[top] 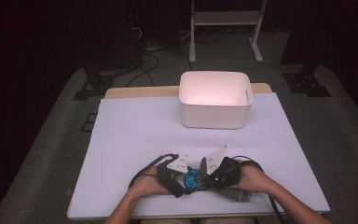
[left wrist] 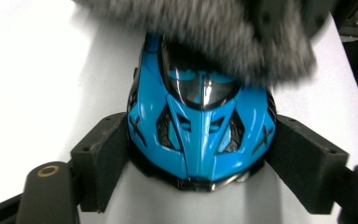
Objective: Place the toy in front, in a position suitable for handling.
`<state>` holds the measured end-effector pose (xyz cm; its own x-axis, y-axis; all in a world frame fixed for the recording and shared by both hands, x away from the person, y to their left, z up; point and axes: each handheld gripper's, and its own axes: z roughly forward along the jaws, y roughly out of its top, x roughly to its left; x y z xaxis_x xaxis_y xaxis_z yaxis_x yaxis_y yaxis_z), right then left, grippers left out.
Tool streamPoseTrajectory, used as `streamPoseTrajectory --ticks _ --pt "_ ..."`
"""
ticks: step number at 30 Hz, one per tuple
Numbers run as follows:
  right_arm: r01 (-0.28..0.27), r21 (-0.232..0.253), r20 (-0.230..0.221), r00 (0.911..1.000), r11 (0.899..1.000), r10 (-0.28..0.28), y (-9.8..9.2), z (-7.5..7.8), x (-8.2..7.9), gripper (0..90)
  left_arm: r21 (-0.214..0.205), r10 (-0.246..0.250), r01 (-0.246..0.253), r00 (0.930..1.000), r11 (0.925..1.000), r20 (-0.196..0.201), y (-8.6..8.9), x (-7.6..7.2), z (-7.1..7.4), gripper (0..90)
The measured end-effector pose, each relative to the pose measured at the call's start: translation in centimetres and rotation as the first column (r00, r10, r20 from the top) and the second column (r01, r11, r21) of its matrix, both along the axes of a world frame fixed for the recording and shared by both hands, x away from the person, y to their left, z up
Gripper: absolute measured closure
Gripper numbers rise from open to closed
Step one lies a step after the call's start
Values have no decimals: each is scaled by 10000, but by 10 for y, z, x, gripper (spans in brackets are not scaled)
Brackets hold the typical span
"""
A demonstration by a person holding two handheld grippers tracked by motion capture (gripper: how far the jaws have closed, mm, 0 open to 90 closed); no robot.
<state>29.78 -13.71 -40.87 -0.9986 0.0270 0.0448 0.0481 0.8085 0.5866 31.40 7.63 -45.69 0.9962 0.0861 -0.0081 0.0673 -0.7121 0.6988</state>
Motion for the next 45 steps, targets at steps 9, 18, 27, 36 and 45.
streamPoseTrajectory --ticks 9,18,27,36,45 --pt "1384 330 56 9903 9898 -1387 -58 6 0 822 2 96 -96 9999 10000 95 0 -1 0 226" --pt "1264 355 38 9919 9913 -1266 -46 4 9 822 -108 3 -1 9999 9999 162 -1 -1 -1 226" --pt "680 374 132 9976 9970 -685 9 0 36 823 -164 -32 35 9998 9999 177 -1 -1 -2 232" --pt "1087 232 -312 9937 9938 -1080 -8 -4 51 824 -169 -131 134 9998 9998 176 0 0 -1 250" --pt "1731 13 -83 9849 9849 -1731 -53 3 37 823 -179 -109 112 9998 9998 162 0 0 -2 250"
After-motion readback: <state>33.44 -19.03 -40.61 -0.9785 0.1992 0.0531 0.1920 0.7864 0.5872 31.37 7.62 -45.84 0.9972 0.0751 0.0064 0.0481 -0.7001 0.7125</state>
